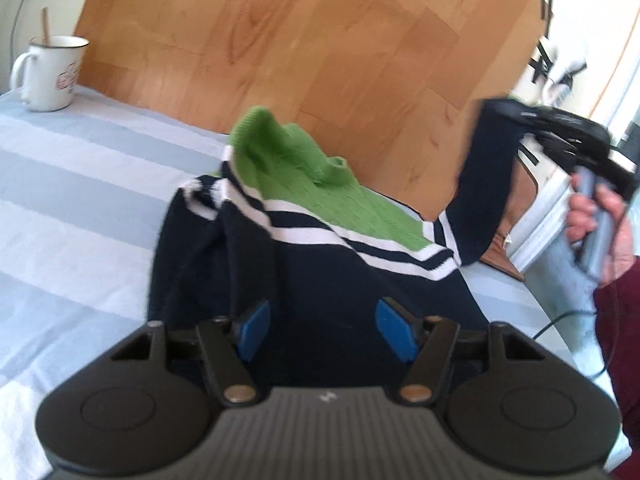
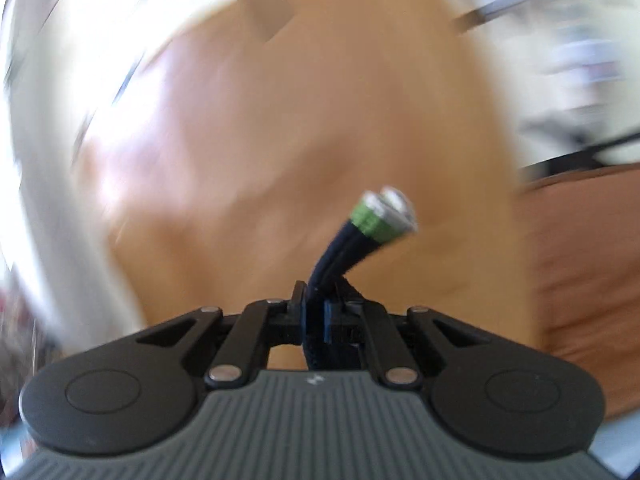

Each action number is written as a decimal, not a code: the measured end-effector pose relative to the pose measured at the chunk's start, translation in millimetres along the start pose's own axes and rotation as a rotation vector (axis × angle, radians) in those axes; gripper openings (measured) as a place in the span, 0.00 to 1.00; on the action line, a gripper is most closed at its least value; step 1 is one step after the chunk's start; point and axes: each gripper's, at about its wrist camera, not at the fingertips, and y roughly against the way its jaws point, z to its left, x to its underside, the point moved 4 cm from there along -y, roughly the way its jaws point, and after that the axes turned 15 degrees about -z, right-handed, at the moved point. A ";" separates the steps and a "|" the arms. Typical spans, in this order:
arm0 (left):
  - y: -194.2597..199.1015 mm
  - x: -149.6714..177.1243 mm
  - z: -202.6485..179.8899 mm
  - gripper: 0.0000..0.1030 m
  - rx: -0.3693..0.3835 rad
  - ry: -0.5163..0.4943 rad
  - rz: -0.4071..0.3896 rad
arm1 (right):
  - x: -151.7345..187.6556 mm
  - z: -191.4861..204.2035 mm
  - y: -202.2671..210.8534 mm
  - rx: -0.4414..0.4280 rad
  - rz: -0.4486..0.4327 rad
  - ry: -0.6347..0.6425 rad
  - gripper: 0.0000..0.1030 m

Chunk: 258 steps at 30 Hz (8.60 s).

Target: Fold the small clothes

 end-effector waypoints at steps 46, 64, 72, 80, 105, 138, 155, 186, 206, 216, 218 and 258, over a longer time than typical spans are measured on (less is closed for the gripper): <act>155.0 60.1 21.1 0.72 0.083 0.063 -0.087 | 26.8 41.6 57.3 0.225 0.306 0.357 0.38; 40.1 -25.5 10.4 0.72 -0.095 -0.119 -0.072 | 117.8 -38.4 103.2 0.170 0.493 -0.284 0.51; -69.0 -29.7 9.1 0.67 -0.245 -0.411 -0.002 | 108.5 -69.6 80.8 0.220 0.382 -0.301 0.58; -93.6 -34.6 31.5 0.07 -0.349 -0.308 -0.017 | 126.9 -36.9 39.6 0.060 0.509 -0.201 0.13; -61.9 -24.4 65.0 0.26 -0.394 -0.095 -0.070 | 139.1 122.3 -111.2 -0.273 0.637 0.072 0.08; -29.7 -49.1 59.2 0.57 -0.358 -0.084 -0.265 | 60.6 -72.6 35.8 0.238 0.329 -0.030 0.46; -46.0 -43.4 79.6 0.57 -0.432 -0.066 -0.188 | 142.3 -11.6 -68.0 0.044 0.493 -0.039 0.14; -99.9 -90.9 65.5 0.57 -0.381 0.046 -0.142 | 122.0 -4.2 38.9 -0.108 0.327 0.109 0.60; -120.6 -55.8 50.7 0.33 -0.331 -0.121 -0.056 | 145.2 -10.3 51.4 -0.101 0.332 0.850 0.38; -111.0 -64.4 62.8 0.32 -0.379 -0.068 -0.071 | 133.0 83.9 13.5 -0.321 0.309 0.612 0.50; -110.8 -65.4 68.1 0.32 -0.396 -0.055 -0.068 | 150.0 105.4 -2.1 -0.379 0.364 0.602 0.49; -115.4 -64.6 75.4 0.34 -0.405 -0.058 -0.028 | 90.4 54.4 7.4 -0.050 0.005 0.830 0.09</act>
